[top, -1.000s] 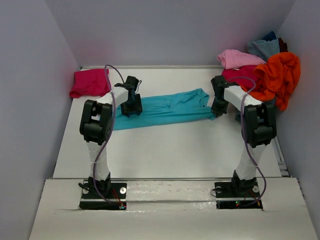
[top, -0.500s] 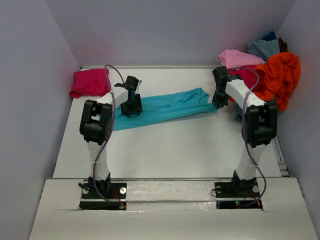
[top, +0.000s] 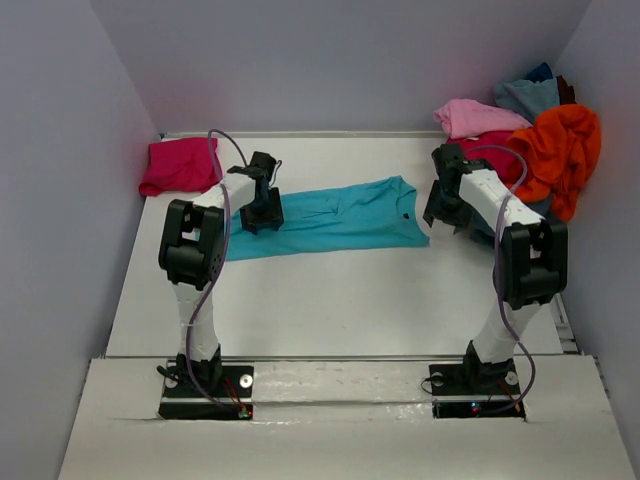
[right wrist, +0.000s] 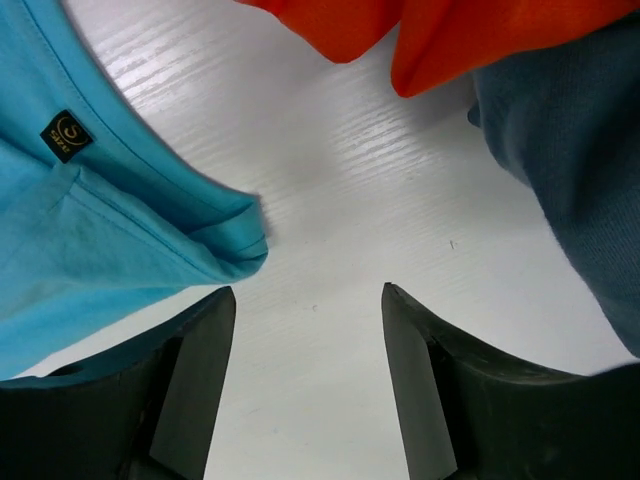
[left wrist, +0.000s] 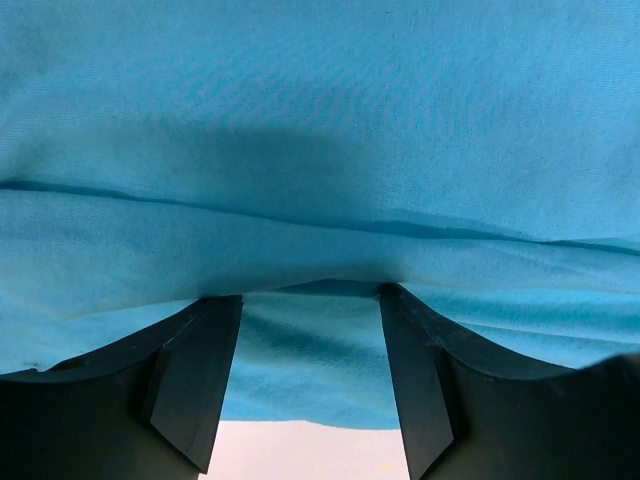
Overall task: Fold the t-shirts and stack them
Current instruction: Fold the tshirt
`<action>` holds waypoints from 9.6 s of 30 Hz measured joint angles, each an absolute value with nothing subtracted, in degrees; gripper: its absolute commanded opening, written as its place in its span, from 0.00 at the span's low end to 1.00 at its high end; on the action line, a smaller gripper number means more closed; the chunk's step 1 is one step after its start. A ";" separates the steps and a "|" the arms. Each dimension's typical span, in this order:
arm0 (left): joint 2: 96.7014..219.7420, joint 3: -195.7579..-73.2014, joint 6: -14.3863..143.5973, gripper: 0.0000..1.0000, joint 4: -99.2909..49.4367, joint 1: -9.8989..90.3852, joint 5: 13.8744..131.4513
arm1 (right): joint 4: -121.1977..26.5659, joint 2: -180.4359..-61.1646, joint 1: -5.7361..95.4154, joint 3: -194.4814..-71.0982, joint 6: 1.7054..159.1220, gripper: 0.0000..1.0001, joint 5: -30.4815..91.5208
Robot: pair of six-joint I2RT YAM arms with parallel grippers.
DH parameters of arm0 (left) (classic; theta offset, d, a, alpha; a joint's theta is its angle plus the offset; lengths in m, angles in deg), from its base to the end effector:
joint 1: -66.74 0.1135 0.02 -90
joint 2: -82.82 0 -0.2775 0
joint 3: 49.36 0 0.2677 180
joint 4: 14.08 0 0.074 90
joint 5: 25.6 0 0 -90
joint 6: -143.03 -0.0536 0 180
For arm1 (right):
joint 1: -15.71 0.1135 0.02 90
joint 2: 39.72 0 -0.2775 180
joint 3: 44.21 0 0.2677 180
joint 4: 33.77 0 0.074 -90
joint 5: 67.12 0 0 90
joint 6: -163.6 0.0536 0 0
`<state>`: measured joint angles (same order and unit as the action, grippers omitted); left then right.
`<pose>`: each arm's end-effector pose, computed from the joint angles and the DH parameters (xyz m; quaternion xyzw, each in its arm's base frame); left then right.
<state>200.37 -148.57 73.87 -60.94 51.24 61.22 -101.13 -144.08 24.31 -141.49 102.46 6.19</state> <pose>0.4402 -0.1190 0.1595 -0.0514 0.9750 -0.0412 0.2124 0.3860 0.0428 0.2286 0.1918 0.9616 -0.0932 0.1730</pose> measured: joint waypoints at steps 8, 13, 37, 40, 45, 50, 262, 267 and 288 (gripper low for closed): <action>199.83 -147.52 73.87 0.70 -60.24 51.30 60.74 | -100.54 -142.79 24.31 -140.57 102.55 0.66 8.88; 199.15 -146.51 73.87 0.71 -60.02 51.87 60.30 | -98.03 -144.95 24.31 -140.57 103.01 0.64 14.56; 197.62 -144.48 73.93 0.71 -60.37 53.73 59.82 | -90.86 -150.96 30.98 -134.04 105.94 0.62 30.01; 197.71 -144.59 73.93 0.71 -60.50 53.73 59.82 | -90.07 -150.00 30.78 -132.49 106.26 0.61 30.61; 197.71 -144.59 73.93 0.71 -60.50 53.73 59.82 | -89.11 -147.92 30.78 -129.88 106.46 0.61 30.89; 197.71 -144.59 73.91 0.70 -60.50 53.73 59.82 | -90.77 -147.51 30.78 -131.20 106.46 0.61 30.61; 219.74 -186.10 73.87 0.72 -77.40 44.18 59.34 | -97.53 -160.60 36.99 -159.09 106.44 0.19 39.70; 219.72 -186.10 72.62 0.72 -76.94 43.96 59.93 | -96.57 -165.10 37.69 -160.42 106.50 0.20 39.92; 217.49 -185.31 68.12 0.72 -66.91 43.39 82.77 | -95.95 -169.78 37.91 -164.59 106.99 0.23 40.07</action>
